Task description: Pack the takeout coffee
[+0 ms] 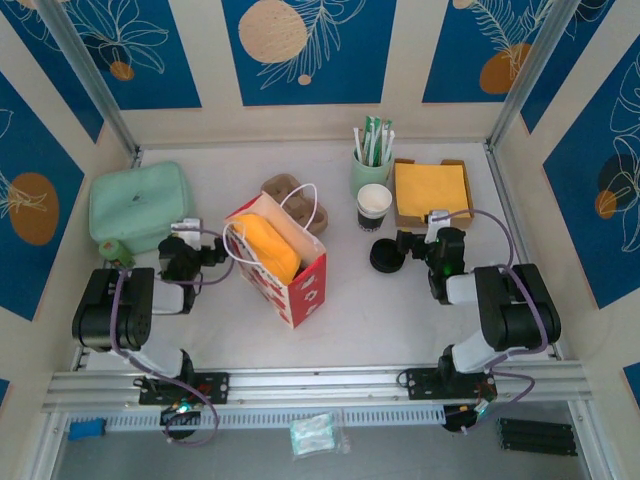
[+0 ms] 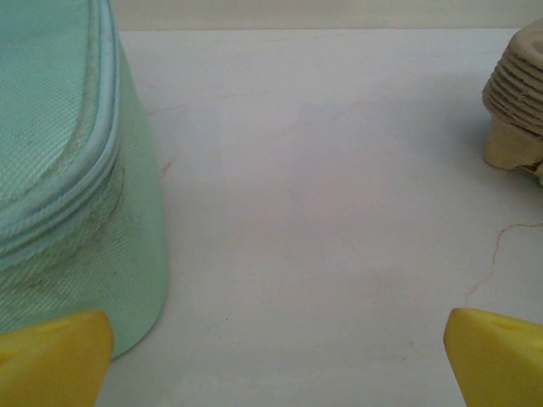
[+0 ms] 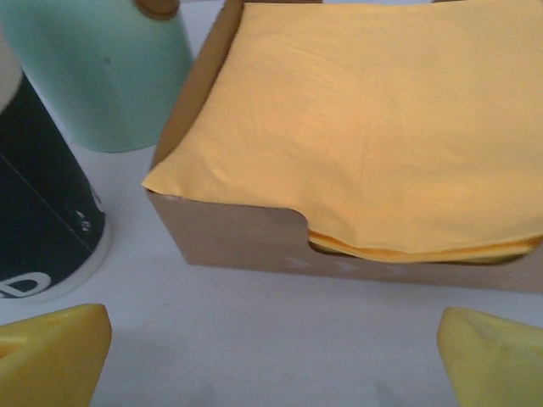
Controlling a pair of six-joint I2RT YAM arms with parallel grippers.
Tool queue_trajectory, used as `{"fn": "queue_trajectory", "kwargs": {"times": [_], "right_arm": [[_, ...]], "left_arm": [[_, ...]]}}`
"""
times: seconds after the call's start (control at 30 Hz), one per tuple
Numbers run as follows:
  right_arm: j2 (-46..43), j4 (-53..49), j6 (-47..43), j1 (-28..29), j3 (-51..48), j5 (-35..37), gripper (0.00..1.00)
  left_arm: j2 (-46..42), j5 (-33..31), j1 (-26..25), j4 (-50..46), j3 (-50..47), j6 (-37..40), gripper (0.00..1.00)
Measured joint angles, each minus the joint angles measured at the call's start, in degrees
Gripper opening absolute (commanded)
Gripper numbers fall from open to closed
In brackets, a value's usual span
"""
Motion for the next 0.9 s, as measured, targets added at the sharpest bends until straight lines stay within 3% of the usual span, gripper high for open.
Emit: {"fn": "queue_trajectory", "kwargs": {"times": [0.23,0.9], "right_arm": [[-0.02,-0.28,0.42,-1.68,2.36,-4.0,0.99],[-0.02,-0.83,0.57,-1.64,2.36,-5.49,0.99]], "left_arm": [[0.0,-1.6,-2.4,-2.08,3.26,1.88,0.99],[0.0,-6.08,-4.68,-2.75,3.26,3.56,0.99]]}}
